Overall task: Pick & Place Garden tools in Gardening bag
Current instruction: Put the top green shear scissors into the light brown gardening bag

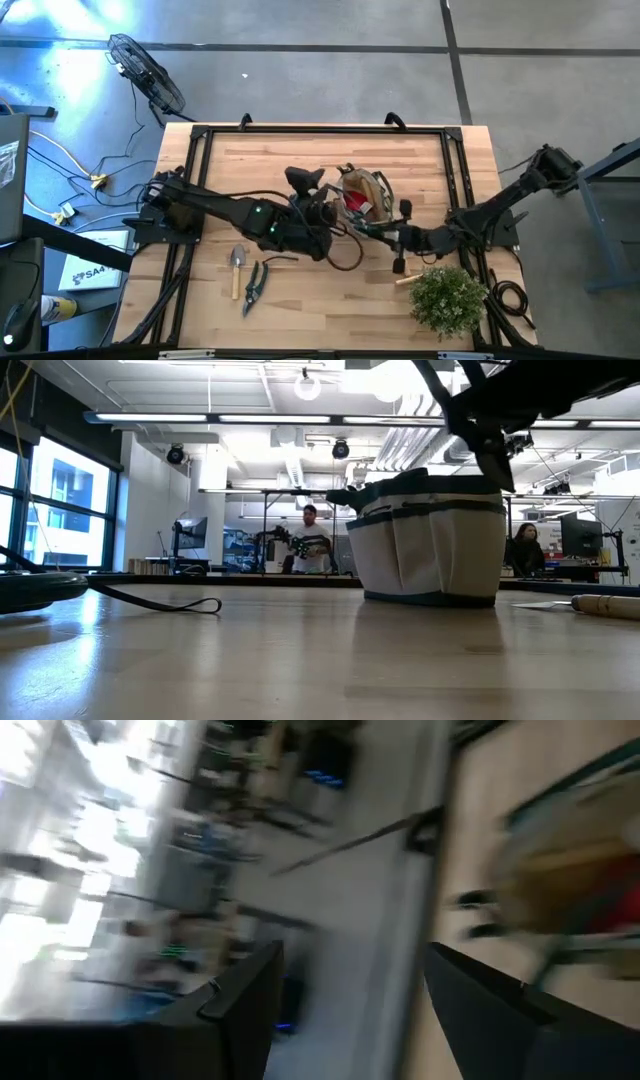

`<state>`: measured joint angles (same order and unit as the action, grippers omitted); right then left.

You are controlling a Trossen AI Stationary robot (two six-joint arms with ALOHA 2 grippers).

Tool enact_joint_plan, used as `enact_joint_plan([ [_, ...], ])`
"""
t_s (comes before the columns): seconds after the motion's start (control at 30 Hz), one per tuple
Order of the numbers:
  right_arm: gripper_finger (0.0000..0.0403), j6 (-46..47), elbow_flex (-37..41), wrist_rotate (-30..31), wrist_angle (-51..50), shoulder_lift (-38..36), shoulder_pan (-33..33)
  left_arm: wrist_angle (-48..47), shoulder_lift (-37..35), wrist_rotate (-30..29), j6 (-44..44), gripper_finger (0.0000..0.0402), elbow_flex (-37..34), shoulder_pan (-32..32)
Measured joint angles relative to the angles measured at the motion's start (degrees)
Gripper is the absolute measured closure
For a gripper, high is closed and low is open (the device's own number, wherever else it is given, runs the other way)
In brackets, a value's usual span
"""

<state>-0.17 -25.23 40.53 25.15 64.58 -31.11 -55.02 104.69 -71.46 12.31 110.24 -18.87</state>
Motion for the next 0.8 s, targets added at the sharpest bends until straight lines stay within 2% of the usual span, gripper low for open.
enact_joint_plan([
  [0.1,0.0363,-0.18,0.00,2.62,-0.76,0.00,-0.83,-5.17,-0.82,8.29,-9.65,0.0170,0.00,1.02],
  [0.2,0.0363,-1.66,0.00,2.64,0.74,0.00,-0.78,-8.32,-0.82,15.88,-16.32,0.0170,0.00,2.49],
  [0.43,0.0363,-3.10,0.00,-0.84,1.32,0.00,2.12,-9.45,-0.75,33.79,-18.98,0.0170,-0.02,5.84],
  [0.53,0.0363,-3.15,0.00,-3.34,1.58,0.00,3.53,-9.07,-0.75,36.68,-18.77,0.0170,-0.26,6.49],
  [0.8,0.0363,-4.63,0.00,-6.07,1.82,0.00,5.25,-7.82,-0.75,37.39,-18.50,0.0170,-3.90,6.60],
])
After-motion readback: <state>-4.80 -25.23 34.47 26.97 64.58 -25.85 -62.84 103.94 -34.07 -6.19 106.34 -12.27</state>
